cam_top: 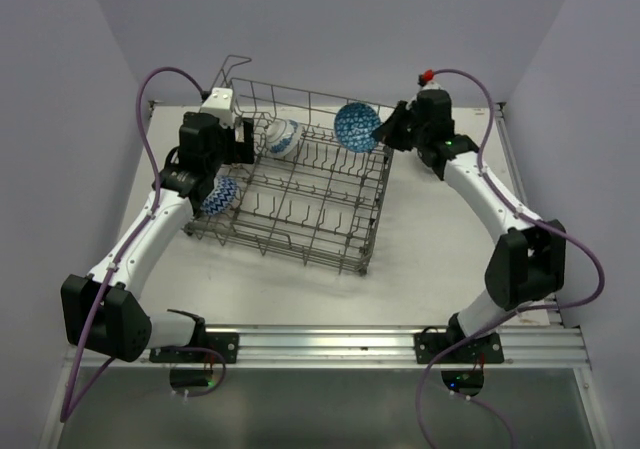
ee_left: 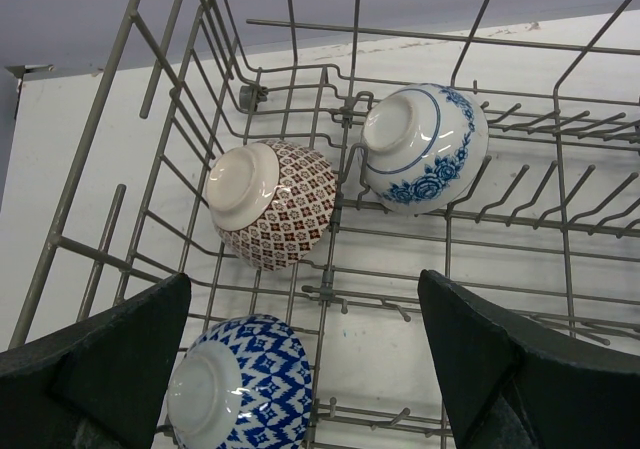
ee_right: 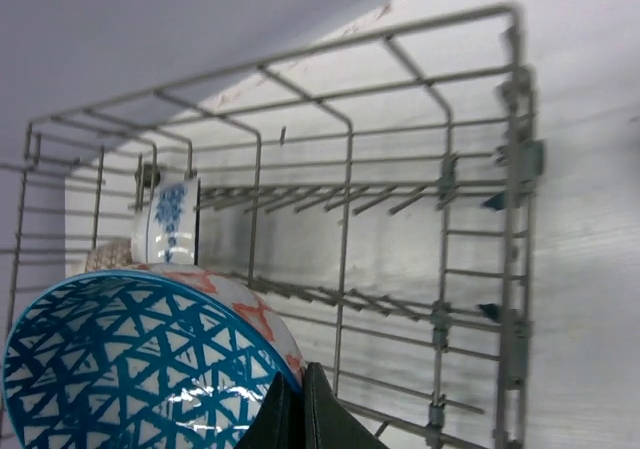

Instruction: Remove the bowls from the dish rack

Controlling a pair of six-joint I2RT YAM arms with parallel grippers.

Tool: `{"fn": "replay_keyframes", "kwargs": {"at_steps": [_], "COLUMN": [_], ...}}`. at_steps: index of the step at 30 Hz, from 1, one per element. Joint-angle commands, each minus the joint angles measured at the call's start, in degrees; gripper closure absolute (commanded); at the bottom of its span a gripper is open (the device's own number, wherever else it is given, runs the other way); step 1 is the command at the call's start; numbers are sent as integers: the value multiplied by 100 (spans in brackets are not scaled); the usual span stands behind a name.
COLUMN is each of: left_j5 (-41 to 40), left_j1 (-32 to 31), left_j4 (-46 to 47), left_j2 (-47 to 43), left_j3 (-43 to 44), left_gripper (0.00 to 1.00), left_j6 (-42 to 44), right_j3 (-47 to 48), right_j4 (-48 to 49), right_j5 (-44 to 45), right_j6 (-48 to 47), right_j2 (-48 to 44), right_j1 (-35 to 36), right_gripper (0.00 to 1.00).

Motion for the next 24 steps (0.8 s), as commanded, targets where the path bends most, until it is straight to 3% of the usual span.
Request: {"fn": "replay_keyframes", "kwargs": {"at_steps": [1, 6, 12, 24], "left_j5": [-74, -74, -65, -83], "left_j1": [-35, -35, -35, -35], "left_j4": [114, 96, 96, 87], "left_j2": [-18, -36, -27, 34], "left_j3": [209, 218, 218, 227], "left_gripper": [0, 0, 0, 0], "left_j6": [-74, -66, -74, -65], "right_j3": [-48, -84, -75, 637], "right_j4": [633, 177, -237, -738], "right_j5": [544, 1239, 1222, 1248], "right_j6": [219, 219, 228, -158], "right_j2": [-855, -1050, -576, 751], "right_j1": [-577, -1419, -2141, -2415], "right_gripper": [100, 100, 100, 100]}}
